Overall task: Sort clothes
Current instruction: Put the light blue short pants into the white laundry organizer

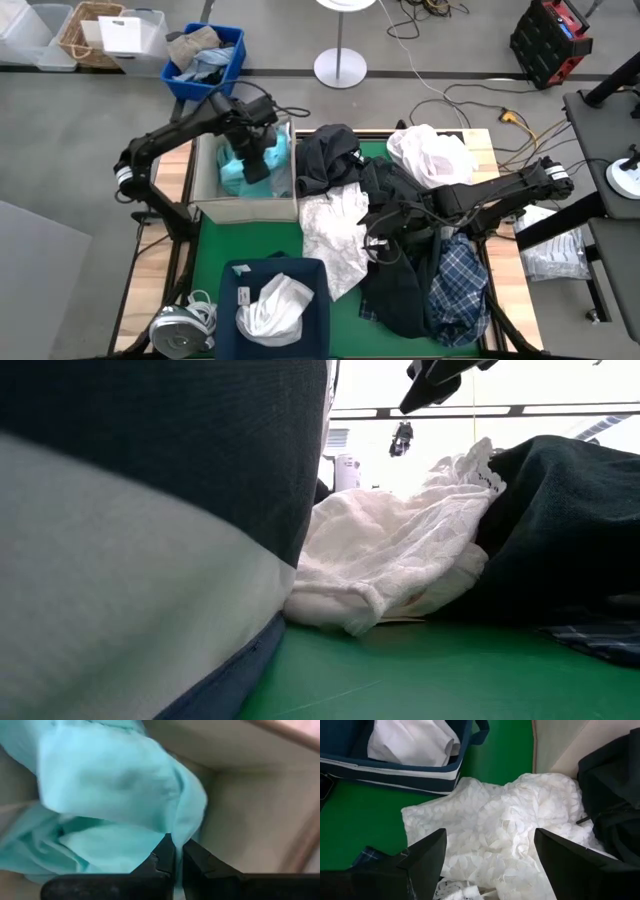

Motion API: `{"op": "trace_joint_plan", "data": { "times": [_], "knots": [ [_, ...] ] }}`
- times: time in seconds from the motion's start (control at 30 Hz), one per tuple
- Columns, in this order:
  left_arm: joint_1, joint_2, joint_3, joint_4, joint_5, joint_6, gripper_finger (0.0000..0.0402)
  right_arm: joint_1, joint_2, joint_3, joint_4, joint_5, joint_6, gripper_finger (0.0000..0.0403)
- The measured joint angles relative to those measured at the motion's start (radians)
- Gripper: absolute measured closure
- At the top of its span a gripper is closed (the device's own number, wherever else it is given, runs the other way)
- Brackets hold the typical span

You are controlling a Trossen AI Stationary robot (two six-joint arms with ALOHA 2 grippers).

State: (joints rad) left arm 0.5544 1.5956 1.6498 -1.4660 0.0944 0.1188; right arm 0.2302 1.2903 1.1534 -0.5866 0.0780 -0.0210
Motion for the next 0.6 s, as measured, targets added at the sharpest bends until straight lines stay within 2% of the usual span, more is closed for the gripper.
{"op": "trace_joint_plan", "data": {
  "times": [0.33, 0.6],
  "knots": [
    [0.029, 0.144, 0.04, 0.0, -0.008, 0.047, 0.0402, 0.0, 0.0, -0.007, 0.001, 0.0, 0.001, 0.0124],
    [0.033, 0.236, 0.038, -0.045, -0.007, 0.077, 0.0402, 0.0, 0.0, -0.043, 0.001, 0.0, 0.024, 0.0112]
  ]
}}
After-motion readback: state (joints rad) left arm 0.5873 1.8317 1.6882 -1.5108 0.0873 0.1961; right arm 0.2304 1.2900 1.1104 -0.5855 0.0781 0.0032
